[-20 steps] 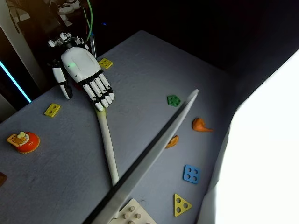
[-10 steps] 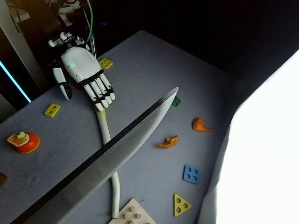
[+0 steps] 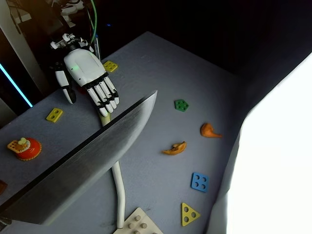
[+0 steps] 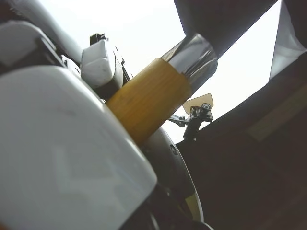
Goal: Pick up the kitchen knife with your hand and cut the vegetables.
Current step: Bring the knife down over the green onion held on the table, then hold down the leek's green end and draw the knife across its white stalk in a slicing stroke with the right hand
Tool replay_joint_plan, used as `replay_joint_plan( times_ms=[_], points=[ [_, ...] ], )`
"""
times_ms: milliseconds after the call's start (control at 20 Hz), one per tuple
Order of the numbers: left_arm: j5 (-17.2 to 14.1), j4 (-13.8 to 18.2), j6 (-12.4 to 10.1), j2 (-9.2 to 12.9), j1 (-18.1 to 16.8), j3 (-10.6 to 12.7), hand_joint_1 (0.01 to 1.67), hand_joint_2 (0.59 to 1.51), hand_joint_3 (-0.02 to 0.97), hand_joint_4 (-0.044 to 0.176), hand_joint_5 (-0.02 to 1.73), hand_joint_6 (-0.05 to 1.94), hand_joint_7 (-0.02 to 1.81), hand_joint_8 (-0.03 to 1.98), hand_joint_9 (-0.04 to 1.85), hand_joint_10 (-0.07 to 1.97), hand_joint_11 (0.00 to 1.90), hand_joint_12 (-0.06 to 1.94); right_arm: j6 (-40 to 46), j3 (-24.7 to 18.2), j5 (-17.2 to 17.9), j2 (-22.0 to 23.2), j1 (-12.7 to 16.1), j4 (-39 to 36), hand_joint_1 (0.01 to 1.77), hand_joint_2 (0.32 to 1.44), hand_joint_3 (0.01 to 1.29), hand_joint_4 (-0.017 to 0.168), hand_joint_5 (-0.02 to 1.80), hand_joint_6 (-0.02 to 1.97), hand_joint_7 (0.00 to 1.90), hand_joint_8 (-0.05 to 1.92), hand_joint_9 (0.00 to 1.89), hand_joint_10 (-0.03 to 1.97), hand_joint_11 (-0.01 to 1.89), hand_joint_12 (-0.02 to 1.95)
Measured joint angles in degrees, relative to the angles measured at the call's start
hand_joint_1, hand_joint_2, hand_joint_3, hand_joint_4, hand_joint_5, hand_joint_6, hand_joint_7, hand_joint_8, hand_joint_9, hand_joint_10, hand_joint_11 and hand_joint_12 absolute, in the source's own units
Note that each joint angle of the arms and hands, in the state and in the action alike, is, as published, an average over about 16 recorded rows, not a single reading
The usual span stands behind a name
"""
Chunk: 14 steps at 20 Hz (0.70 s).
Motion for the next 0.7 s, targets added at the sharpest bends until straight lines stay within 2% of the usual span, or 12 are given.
replay_joint_plan(
  times_ms=[350, 700],
  points=[
    [0.1, 0.0, 0.0, 0.0, 0.0, 0.0, 0.5, 1.293, 0.0, 0.007, 0.16, -0.03, 0.15, -0.01, 0.18, 0.01, 0.02, 0.51, -3.5, -0.7, 4.9, -4.3, -2.4, 5.8, 1.59, 0.68, 0.87, 0.164, 1.37, 1.88, 1.51, 1.85, 1.58, 1.86, 1.63, 1.9],
    [0.2, 0.0, 0.0, 0.0, 0.0, 0.0, 0.47, 1.306, -0.001, 0.007, 0.14, -0.03, 0.13, -0.01, 0.16, 0.01, 0.02, 0.48, -6.8, -0.5, 7.7, -8.4, -4.0, 11.5, 1.6, 0.67, 0.89, 0.164, 1.38, 1.88, 1.51, 1.85, 1.59, 1.86, 1.63, 1.9]
  ],
)
